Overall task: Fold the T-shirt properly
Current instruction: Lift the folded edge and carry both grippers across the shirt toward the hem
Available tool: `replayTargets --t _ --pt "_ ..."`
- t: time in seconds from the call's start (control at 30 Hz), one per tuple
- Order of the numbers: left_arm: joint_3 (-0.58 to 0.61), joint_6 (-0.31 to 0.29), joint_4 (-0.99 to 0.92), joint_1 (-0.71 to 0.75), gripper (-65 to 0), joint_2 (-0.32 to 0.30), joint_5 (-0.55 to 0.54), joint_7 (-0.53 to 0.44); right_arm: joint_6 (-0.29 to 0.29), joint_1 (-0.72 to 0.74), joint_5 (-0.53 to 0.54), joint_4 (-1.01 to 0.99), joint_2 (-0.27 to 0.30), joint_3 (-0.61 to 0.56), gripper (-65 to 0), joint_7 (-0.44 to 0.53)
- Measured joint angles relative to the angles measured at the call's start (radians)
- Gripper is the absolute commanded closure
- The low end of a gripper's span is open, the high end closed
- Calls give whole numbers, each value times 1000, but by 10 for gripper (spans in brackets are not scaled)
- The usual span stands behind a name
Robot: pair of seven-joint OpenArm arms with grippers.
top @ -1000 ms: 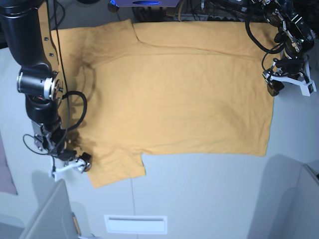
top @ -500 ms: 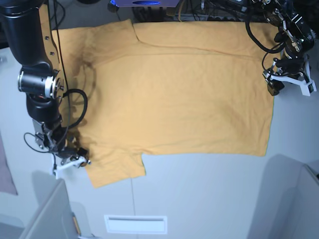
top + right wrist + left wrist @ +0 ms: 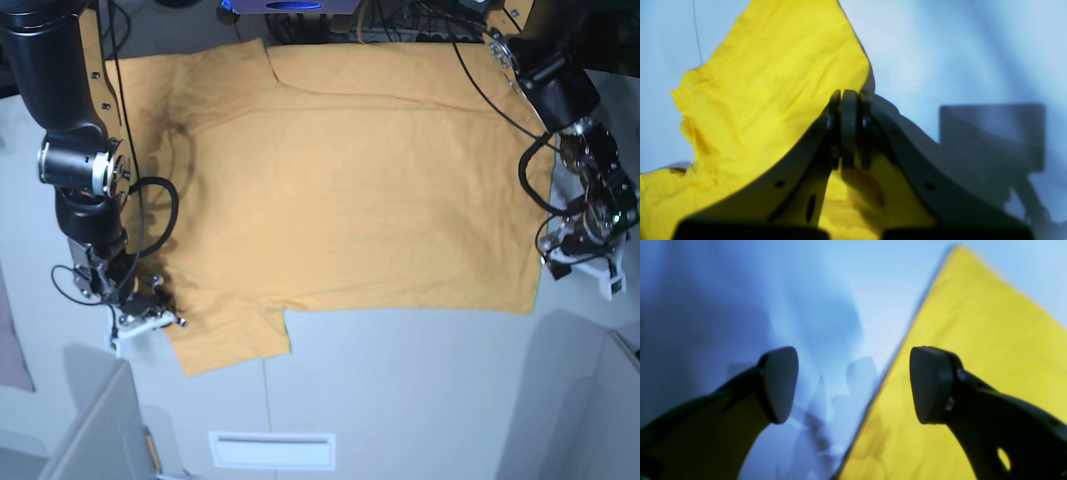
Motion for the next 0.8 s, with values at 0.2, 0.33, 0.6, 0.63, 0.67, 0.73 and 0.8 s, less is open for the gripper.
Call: replayTargets --t 0.2,0.33,0.6,0.63,0.67,0.73,0.8 --pt "161 8 -404 -200 -499 -55 22 -187 0 0 0 0 0 0 0 -5" --pt "236 7 -657 -329 -502 -60 13 -321 0 0 0 0 -2 0 0 -3" --pt "247 0 -843 -419 -497 -65 7 -467 2 0 -1 0 0 0 0 -5" --pt "247 -1 -843 -416 -494 -66 6 -473 2 0 -1 0 0 0 0 -5" --pt "247 -5 -843 -413 -492 -66 6 -476 2 0 -1 0 0 0 0 -5" --pt "247 -5 -843 -410 -489 -65 6 -477 2 0 -1 0 0 0 0 -5" --pt "247 -5 -840 -398 -434 -65 3 -497 2 0 -1 0 0 0 0 -5"
